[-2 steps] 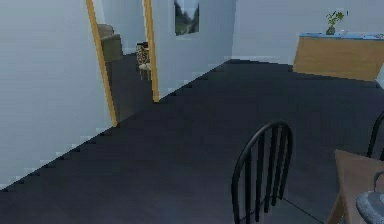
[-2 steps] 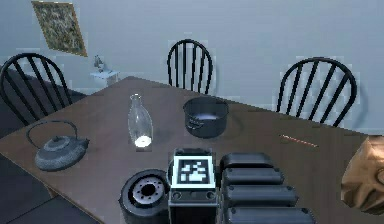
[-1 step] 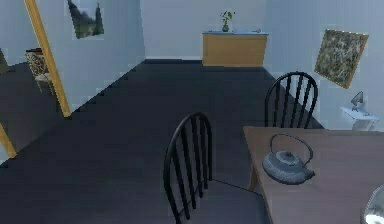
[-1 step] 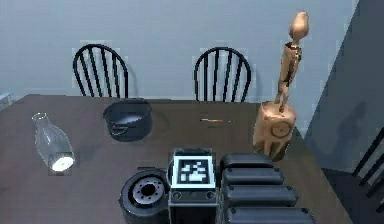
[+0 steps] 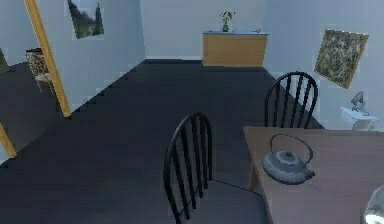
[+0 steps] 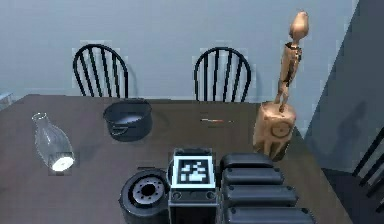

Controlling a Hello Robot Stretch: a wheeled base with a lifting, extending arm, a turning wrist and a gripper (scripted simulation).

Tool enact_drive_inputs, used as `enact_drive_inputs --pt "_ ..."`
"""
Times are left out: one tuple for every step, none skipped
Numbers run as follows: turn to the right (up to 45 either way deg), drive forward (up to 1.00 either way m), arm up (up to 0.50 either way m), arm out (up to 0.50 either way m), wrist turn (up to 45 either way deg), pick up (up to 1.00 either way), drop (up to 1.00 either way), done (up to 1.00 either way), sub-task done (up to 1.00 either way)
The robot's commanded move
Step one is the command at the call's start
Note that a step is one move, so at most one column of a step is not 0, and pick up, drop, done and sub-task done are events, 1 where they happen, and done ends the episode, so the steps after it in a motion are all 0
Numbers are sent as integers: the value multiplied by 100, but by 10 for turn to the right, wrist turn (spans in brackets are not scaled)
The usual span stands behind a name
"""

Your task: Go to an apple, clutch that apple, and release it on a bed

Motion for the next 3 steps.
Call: enact_drive_inputs --pt "450 0 0 0 0 0 0 0 0" --pt "450 0 0 0 0 0 0 0 0" --pt "-450 0 0 0 0 0 0 0 0"
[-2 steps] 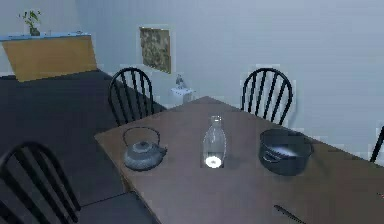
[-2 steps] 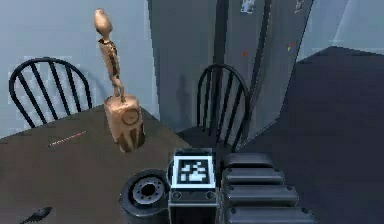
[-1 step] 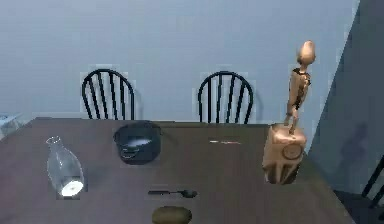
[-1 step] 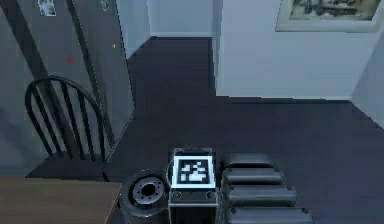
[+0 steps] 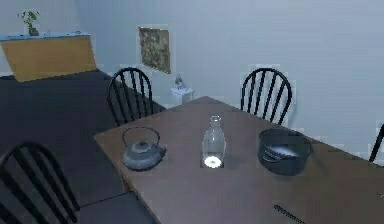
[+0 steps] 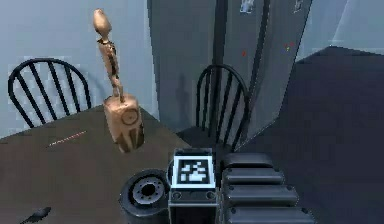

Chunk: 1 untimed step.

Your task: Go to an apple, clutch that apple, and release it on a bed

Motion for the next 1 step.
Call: enact_drive_inputs --pt "-450 0 0 0 0 0 0 0 0"
